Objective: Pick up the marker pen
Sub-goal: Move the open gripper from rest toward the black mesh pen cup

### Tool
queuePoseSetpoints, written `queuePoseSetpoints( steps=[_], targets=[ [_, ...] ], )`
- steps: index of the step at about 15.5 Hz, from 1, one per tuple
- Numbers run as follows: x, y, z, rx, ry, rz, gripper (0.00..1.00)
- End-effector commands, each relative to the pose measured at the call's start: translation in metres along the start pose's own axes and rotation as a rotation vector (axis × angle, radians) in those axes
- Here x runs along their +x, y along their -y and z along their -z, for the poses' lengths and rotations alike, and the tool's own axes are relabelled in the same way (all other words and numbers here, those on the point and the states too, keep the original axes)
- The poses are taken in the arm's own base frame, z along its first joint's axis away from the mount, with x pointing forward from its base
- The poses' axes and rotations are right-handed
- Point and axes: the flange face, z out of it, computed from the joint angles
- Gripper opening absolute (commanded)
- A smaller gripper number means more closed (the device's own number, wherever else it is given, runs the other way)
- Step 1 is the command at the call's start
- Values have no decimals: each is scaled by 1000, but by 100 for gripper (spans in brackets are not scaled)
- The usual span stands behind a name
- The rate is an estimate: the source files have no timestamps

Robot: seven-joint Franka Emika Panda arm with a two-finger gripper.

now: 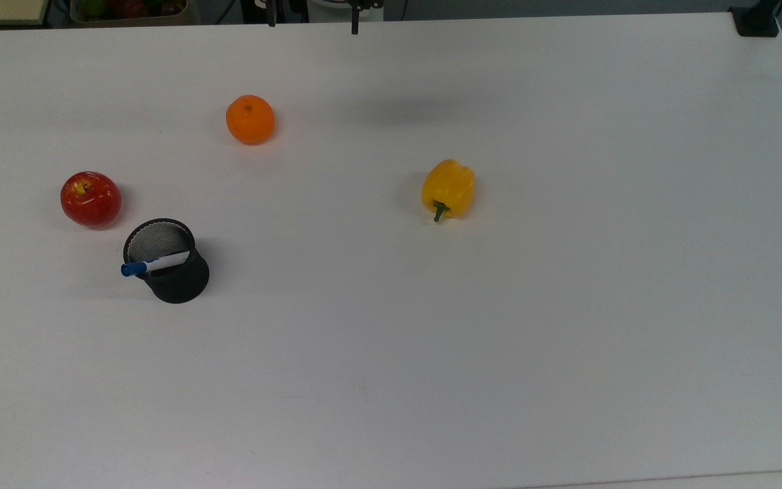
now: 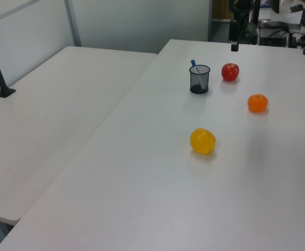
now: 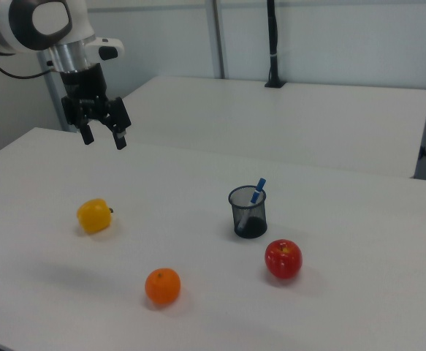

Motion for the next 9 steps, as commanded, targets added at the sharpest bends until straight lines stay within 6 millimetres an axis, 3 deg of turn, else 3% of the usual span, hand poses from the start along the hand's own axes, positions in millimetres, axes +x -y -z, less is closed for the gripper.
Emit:
queuePoseSetpoints(
  steps=[1,9],
  targets=[
    [-6,-2,0,-3,9,5,100],
    [-5,-8,0,-3,10,-1,100]
  ],
)
